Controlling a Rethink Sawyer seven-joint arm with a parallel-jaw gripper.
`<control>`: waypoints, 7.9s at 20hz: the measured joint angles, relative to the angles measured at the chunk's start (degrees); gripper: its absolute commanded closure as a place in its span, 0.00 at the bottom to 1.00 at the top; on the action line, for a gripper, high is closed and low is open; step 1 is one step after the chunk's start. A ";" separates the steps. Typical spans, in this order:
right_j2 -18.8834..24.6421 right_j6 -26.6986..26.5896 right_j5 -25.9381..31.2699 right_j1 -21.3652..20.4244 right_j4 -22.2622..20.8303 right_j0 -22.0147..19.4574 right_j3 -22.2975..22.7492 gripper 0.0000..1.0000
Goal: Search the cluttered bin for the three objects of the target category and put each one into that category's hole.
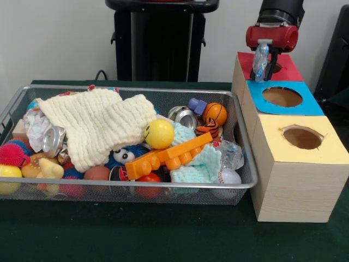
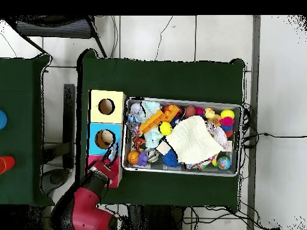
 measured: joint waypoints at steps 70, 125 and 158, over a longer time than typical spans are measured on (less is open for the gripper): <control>-0.13 0.00 -2.24 6.89 12.15 2.58 -11.19 1.00; -7.81 0.00 12.69 9.55 14.45 5.84 -13.38 0.00; -9.56 0.00 20.41 9.52 14.87 9.70 -14.32 0.00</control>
